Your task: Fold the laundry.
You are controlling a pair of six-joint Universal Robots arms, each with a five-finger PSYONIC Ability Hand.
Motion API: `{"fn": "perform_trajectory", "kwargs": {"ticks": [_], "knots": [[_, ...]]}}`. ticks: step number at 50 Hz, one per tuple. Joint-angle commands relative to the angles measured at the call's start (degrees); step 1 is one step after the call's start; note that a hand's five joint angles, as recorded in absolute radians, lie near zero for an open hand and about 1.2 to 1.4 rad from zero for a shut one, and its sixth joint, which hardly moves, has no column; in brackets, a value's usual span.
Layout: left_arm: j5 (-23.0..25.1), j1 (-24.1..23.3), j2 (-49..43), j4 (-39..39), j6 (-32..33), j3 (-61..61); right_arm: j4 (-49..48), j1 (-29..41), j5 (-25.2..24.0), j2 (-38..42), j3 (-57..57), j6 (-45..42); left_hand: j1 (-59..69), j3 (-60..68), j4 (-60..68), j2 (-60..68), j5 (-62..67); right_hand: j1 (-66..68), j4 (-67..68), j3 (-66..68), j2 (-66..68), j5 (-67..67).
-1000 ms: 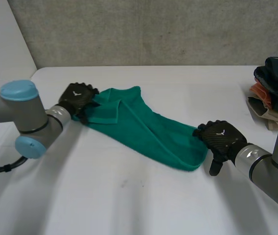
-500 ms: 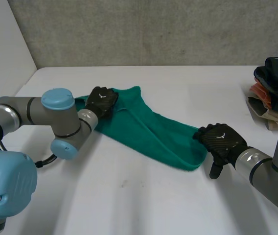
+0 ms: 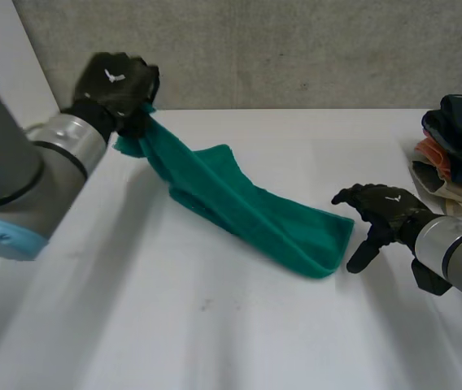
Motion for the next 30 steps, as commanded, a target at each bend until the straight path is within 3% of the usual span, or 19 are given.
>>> {"fn": "perform_trajectory", "kwargs": {"ticks": [1, 11, 13, 16, 17, 22, 27, 30], "knots": [[0.14, -0.01, 9.24, 0.10, -0.38, -5.04, -1.89, 3.40, -0.02, 1.66, 0.05, 4.28, 14.42, 11.95, 11.37, 11.76, 14.57, -1.62, -3.70, -2.19, -2.72, -3.37], [-0.21, -0.01, 13.56, 0.19, -6.00, -5.58, -8.93, 9.48, 0.59, 13.44, -4.34, 3.75, 14.42, 11.95, 11.37, 11.76, 14.57, -1.62, -3.70, -2.19, -2.72, -3.37], [-0.30, 0.07, 13.82, 0.19, -7.14, -5.40, -9.20, 9.39, 1.29, 16.52, -6.36, 3.49, 14.42, 11.95, 11.37, 11.76, 14.57, 14.18, 12.10, 13.61, 13.08, 12.43], [-0.30, 0.25, 14.61, 0.19, -8.20, -5.40, -9.72, 8.69, 2.78, 17.32, -8.56, 3.49, 14.42, 11.95, 11.37, 11.76, 14.57, 68.20, 66.12, 67.63, 67.10, 66.45], [-0.30, 0.42, 14.96, 0.10, -8.37, -5.49, -10.07, 8.69, 3.57, 16.97, -8.56, 3.31, 14.42, 11.95, 11.37, 11.76, 14.57, 68.38, 66.30, 67.81, 67.28, 66.63], [-0.13, 2.70, 17.06, -1.39, -8.38, -7.41, -12.63, 5.45, 5.69, 5.92, -7.25, -0.45, 14.42, 11.95, 11.37, 11.76, 14.57, 68.38, 66.30, 67.81, 67.28, 66.63], [0.31, 5.78, 21.11, -5.43, -8.03, -10.67, -7.73, -2.98, 4.38, -10.06, -5.84, -19.75, 14.42, 11.95, 11.37, 11.76, 14.57, 68.38, 66.30, 67.81, 67.28, 66.63], [0.49, 6.93, 22.87, -9.82, -7.94, -11.99, -3.85, -3.79, 3.67, -15.10, -6.36, -26.90, 14.42, 11.95, 11.37, 11.76, 14.57, 68.38, 66.30, 67.81, 67.28, 66.63]]}}
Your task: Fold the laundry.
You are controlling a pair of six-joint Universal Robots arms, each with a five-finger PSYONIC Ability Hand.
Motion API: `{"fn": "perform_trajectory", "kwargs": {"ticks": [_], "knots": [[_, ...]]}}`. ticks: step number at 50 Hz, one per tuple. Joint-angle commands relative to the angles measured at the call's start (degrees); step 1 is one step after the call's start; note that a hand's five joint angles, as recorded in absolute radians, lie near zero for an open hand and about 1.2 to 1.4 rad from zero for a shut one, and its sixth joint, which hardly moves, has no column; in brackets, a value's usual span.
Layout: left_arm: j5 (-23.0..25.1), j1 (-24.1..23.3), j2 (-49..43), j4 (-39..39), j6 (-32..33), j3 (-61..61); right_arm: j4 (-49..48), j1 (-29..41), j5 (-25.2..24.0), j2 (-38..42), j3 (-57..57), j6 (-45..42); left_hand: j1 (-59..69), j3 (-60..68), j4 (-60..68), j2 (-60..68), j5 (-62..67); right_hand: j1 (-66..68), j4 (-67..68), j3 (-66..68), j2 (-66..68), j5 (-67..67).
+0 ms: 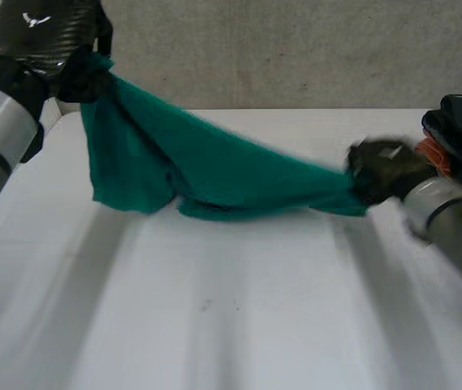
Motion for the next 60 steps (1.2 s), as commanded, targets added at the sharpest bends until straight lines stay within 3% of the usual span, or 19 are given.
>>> {"fn": "perform_trajectory", "kwargs": {"ticks": [1, 5, 10, 18, 24, 28, 31, 32, 34, 36, 43, 51, 55, 60], "knots": [[0.75, 4.41, 5.62, -9.13, 0.56, -4.70, 10.33, -7.08, -1.47, -22.49, 0.32, -26.10, 14.41, 11.74, 11.35, 11.59, 14.57, 23.04, 12.17, 12.21, 12.59, 13.62], [0.84, 4.94, 5.89, -13.44, 0.74, -6.64, 14.91, -5.31, -1.47, -26.46, -2.14, -27.18, 14.41, 11.74, 11.35, 11.59, 14.57, 23.04, 12.17, 12.21, 12.59, 13.62], [0.75, 5.29, 3.87, -13.98, 1.61, -9.54, 18.26, -4.52, -1.29, -24.37, -2.67, -27.89, 14.41, 11.74, 11.35, 11.59, 14.57, 23.04, 12.17, 12.21, 12.59, 13.62], [0.23, 4.41, -14.74, -8.62, 9.96, -5.95, 21.17, -0.48, 3.45, -5.57, -9.78, -34.12, 14.41, 11.74, 11.35, 11.59, 14.57, 23.04, 12.17, 12.21, 12.59, 13.62], [-3.19, 1.86, -29.87, -2.47, 14.19, 13.98, 19.07, 0.58, 8.02, 6.83, -24.18, -36.68, 14.41, 11.74, 11.35, 11.59, 14.57, 23.04, 12.17, 12.21, 12.59, 13.62], [-6.89, 1.42, -34.54, 4.81, 14.36, 30.07, 6.99, 3.56, 9.87, 11.32, -37.97, -35.80, 14.41, 11.74, 11.35, 11.59, 14.57, 23.04, 12.17, 12.21, 12.59, 13.62], [-7.77, 1.77, -35.25, 14.89, 14.10, 38.85, -4.63, 4.35, 9.87, 10.63, -39.85, -34.66, 14.41, 11.74, 11.35, 11.59, 14.57, 23.04, 12.17, 12.21, 12.59, 13.62], [-7.86, 1.68, -35.07, 17.64, 14.01, 39.93, -12.59, 4.44, 9.96, 9.14, -39.33, -33.79, 14.41, 11.74, 11.35, 11.59, 14.57, 23.04, 12.17, 12.21, 12.59, 13.62], [-8.56, 1.60, -34.46, 24.74, 14.01, 40.12, -19.75, 4.36, 10.48, 7.21, -38.19, -32.81, 14.41, 11.74, 11.35, 11.59, 14.57, 23.04, 12.17, 12.21, 12.59, 13.62], [-8.91, 1.33, -33.67, 28.20, 13.75, 39.51, -24.95, 4.44, 10.31, 4.93, -35.21, -32.02, 14.41, 11.74, 11.35, 11.59, 14.57, 23.04, 12.17, 12.21, 12.59, 13.62], [-8.48, 2.82, -25.32, 29.09, 6.02, 20.98, -20.06, 4.53, 7.94, 1.84, -24.93, -31.58, 14.41, 11.74, 11.35, 11.59, 14.57, 23.04, 12.17, 12.21, 12.59, 13.62], [-7.68, 5.29, -22.77, 29.44, 3.29, -1.44, -13.46, 3.74, -1.55, 0.78, -6.38, -31.49, 14.41, 11.74, 11.35, 11.59, 14.57, 23.04, 12.17, 12.21, 12.59, 13.62], [-7.60, 5.55, -23.20, 29.71, 3.38, -6.99, -13.37, 3.74, -3.40, 1.39, -0.05, -30.70, 14.41, 11.74, 11.35, 11.59, 14.57, 23.04, 12.17, 12.21, 12.59, 13.62], [-7.60, 5.55, -23.64, 29.62, 3.11, -9.89, -13.11, 3.92, -3.23, 8.14, 2.51, -27.55, 14.41, 11.74, 11.35, 11.59, 14.57, 23.04, 12.17, 12.21, 12.59, 13.62]]}}
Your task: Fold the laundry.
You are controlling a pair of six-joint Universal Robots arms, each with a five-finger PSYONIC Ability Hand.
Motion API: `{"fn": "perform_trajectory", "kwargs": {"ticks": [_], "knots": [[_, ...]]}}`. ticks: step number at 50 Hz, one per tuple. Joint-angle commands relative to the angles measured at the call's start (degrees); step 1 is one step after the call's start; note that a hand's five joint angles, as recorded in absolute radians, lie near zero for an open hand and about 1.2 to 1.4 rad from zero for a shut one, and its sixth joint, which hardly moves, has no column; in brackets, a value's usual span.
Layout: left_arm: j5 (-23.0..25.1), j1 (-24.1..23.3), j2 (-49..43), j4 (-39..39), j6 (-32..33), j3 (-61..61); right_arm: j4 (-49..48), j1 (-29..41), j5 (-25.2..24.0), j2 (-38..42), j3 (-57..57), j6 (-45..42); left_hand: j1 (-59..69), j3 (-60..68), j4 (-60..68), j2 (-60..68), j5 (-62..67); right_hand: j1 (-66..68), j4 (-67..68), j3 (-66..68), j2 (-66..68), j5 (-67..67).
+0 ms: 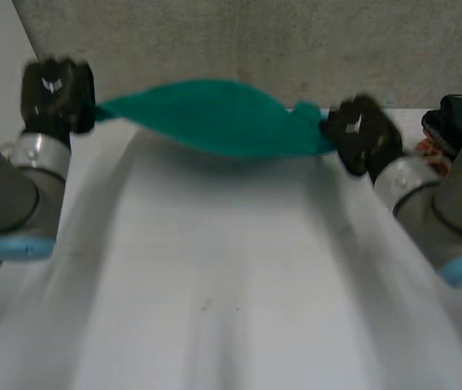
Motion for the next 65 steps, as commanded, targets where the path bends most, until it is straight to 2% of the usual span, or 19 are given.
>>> {"fn": "perform_trajectory", "kwargs": {"ticks": [1, 6, 8, 11, 18, 22, 28, 41, 55, 65], "knots": [[0.04, 0.04, -1.06, 0.04, 0.12, -6.06, 0.49, 0.20, -1.22, 8.28, 6.48, 4.17, 14.41, 11.56, 11.10, 11.51, 14.57, 23.03, 12.01, 12.20, 12.44, 12.73], [0.04, 0.04, -1.41, -0.14, 0.30, -7.56, 1.80, -0.59, -1.31, 10.57, 7.01, 7.60, 14.41, 11.56, 11.10, 11.51, 14.57, 19.91, 8.88, 9.08, 9.31, 9.60], [0.04, -0.14, -1.32, -0.40, 0.30, -7.65, 2.68, -0.77, -1.31, 10.22, 7.18, 9.62, 14.41, 11.56, 11.10, 11.51, 14.57, 9.86, -1.17, -0.97, -0.74, -0.45], [0.04, -0.05, -0.88, -0.58, 0.21, -8.17, 3.65, -1.03, -1.22, 9.52, 7.53, 13.65, 14.41, 11.56, 11.10, 11.51, 14.57, -18.01, -29.03, -28.84, -28.60, -28.31], [0.04, 0.12, 0.79, -0.58, 0.12, -9.14, 4.53, -5.68, -1.22, 7.94, 7.71, 27.71, 14.41, 11.56, 11.10, 11.51, 14.57, -25.34, -36.37, -36.17, -35.94, -35.65], [-0.04, 0.12, 0.88, -0.58, 0.03, -9.14, 5.67, -7.62, -1.74, 8.55, 6.66, 34.05, 14.41, 11.56, 11.10, 11.51, 14.57, -25.52, -36.55, -36.35, -36.12, -35.83], [-0.05, 0.30, 0.88, -0.58, 0.03, -9.14, 8.39, -8.50, -2.01, 11.19, 4.11, 37.57, 14.41, 11.56, 11.10, 11.51, 14.57, -25.02, -36.04, -35.85, -35.61, -35.32], [-0.13, 0.30, 0.96, -0.84, 0.12, -9.05, 12.61, -8.42, -2.63, 15.76, -0.11, 37.22, 14.41, 11.56, 11.10, 11.51, 14.57, -22.83, -33.86, -33.66, -33.43, -33.14], [-0.05, 0.30, 0.96, -1.98, 0.12, -8.70, 14.82, -8.33, -5.70, 14.00, 0.68, 32.57, 14.41, 11.56, 11.10, 11.51, 14.57, -21.15, -32.18, -31.98, -31.75, -31.45], [-0.05, 0.30, 0.96, -1.98, 0.12, -8.61, 14.73, -7.63, -4.65, 19.36, -3.97, 29.49, 14.41, 11.56, 11.10, 11.51, 14.57, -17.78, -28.81, -28.62, -28.38, -28.09]]}}
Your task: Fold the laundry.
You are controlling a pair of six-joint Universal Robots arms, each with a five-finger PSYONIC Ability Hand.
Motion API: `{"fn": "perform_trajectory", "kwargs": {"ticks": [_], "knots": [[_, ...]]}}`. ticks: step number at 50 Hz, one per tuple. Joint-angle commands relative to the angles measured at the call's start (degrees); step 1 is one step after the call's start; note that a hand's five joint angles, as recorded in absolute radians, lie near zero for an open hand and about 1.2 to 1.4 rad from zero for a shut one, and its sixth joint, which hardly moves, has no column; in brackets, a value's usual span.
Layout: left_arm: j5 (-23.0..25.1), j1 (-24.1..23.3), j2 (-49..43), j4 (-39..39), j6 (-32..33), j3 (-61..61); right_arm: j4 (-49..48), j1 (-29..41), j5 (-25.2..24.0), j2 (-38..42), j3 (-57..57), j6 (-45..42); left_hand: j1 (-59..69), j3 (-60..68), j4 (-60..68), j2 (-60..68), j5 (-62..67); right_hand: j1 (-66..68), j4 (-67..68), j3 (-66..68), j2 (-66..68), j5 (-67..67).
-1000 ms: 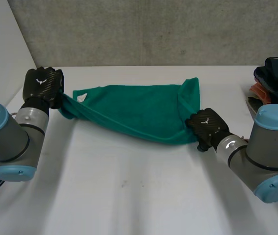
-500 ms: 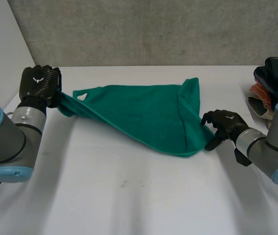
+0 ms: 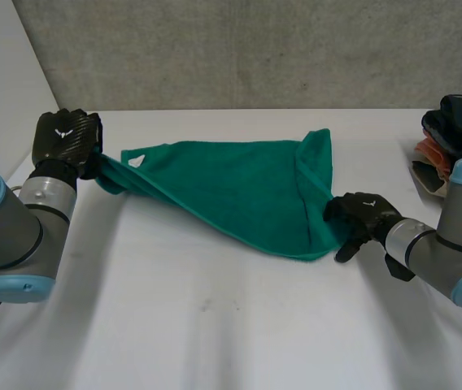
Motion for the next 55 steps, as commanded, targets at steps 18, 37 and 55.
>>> {"fn": "perform_trajectory", "kwargs": {"ticks": [18, 37, 55], "knots": [[-0.09, 0.18, 0.12, -0.06, 0.00, 0.06, -0.15, 0.61, 2.37, 8.41, -13.73, 0.80, 14.41, 11.56, 11.10, 11.49, 14.57, 19.19, 14.18, 13.96, 14.15, 14.27], [-0.18, 0.53, 2.14, -5.33, 0.18, 0.50, 4.15, 0.08, 2.55, 5.62, -16.64, 2.91, 14.41, 11.56, 11.10, 11.49, 14.57, 52.94, 47.93, 47.71, 47.90, 48.02], [4.03, 5.00, 24.37, -42.50, 15.53, -11.88, 36.22, -4.84, 11.31, -26.08, 11.89, -47.85, 14.41, 11.56, 11.10, 11.49, 14.57, 52.94, 47.93, 47.71, 47.90, 48.02]]}}
